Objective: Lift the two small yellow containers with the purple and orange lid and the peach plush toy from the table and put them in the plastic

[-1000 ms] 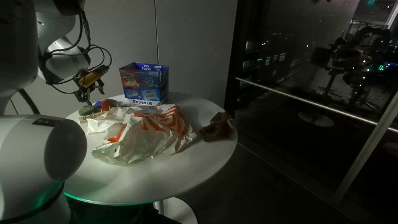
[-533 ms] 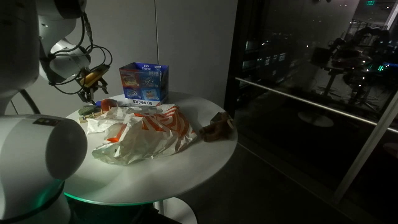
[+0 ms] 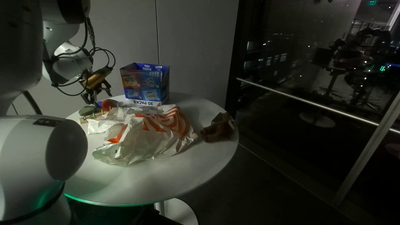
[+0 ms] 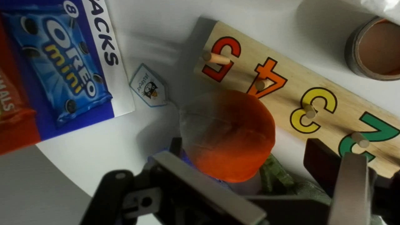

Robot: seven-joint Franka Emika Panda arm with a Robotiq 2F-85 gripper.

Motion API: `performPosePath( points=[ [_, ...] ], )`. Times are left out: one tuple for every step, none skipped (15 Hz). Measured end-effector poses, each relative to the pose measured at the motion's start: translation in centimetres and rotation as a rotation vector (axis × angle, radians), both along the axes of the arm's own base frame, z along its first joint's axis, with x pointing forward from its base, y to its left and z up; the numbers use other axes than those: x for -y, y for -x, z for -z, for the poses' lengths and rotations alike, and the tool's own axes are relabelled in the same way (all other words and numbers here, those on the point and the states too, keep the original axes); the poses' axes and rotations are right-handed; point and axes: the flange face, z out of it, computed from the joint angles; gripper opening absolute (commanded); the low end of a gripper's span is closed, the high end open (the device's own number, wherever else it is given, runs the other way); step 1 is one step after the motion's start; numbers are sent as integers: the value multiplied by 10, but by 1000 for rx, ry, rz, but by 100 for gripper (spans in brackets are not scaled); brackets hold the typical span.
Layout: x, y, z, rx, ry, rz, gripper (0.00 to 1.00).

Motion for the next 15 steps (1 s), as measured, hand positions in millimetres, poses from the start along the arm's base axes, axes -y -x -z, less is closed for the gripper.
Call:
performPosePath(
  points=[
    [-1, -2, 2, -1, -2, 2, 100],
    [-2, -4, 3, -2, -4, 4, 100],
    [-3, -7, 3, -1, -7, 6, 90],
    [-4, -9, 4, -1, -9, 9, 74],
    [-4, -12, 5, -1, -11, 11, 66],
    [-5, -14, 5, 0, -14, 13, 58],
    [-5, -16, 5, 1, -15, 16, 53],
    [-6, -18, 5, 1, -14, 20, 46],
    [-6, -20, 4, 0, -14, 25, 40],
    [-6, -21, 2, 0, -15, 31, 33],
    [-5, -22, 1, -1, -16, 37, 27],
    [-5, -24, -1, -4, -17, 45, 20],
    [-5, -25, -2, -7, -19, 53, 13],
    [-5, -26, -3, -12, -22, 61, 9],
    [-5, -28, -5, -16, -23, 69, 7]
  ],
)
